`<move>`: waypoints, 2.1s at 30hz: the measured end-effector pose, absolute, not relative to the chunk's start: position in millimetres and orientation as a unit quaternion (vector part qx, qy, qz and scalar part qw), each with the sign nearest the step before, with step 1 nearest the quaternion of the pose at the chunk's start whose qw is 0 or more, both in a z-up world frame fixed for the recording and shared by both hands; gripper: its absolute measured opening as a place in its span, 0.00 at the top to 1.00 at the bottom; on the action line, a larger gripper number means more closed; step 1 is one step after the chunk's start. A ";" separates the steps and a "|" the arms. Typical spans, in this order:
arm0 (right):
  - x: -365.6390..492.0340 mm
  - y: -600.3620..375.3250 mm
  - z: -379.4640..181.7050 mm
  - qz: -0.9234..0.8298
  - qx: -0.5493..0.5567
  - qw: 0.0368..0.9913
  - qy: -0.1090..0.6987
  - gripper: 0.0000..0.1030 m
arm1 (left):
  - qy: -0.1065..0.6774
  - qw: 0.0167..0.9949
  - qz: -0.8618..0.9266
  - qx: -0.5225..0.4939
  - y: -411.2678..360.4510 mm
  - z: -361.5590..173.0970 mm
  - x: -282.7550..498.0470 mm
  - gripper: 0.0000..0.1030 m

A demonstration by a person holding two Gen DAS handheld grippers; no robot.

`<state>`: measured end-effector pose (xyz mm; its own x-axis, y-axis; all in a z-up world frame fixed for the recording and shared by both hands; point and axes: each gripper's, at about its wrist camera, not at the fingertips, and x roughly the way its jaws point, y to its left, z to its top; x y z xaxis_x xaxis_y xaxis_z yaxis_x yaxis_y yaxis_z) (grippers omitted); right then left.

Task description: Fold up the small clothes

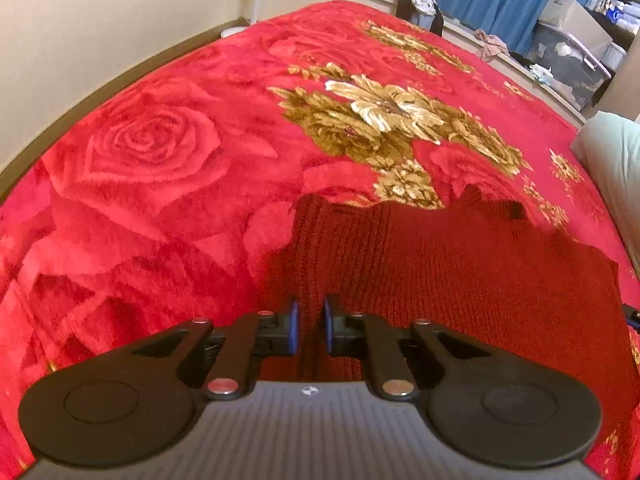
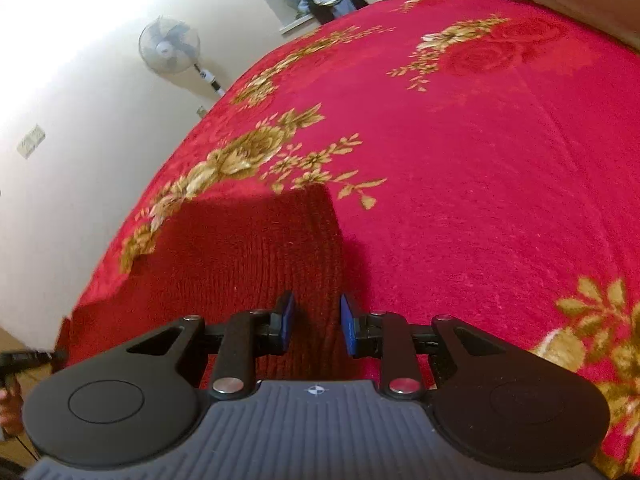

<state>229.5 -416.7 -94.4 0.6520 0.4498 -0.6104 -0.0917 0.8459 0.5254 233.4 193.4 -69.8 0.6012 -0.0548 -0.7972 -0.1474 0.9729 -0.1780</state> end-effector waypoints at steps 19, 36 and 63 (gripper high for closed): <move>228.6 -418.8 -82.2 0.121 0.245 0.888 0.369 0.46 | 0.457 0.880 0.008 -0.124 195.5 -64.3 225.1 0.52; 211.9 -403.0 -65.4 0.178 0.233 0.895 0.335 0.88 | 0.377 0.921 0.010 -0.098 196.4 -47.2 208.7 1.00; 92.7 -392.6 -28.8 0.010 0.141 0.918 0.372 0.52 | 0.401 0.908 -0.093 0.081 129.2 -58.0 102.1 0.48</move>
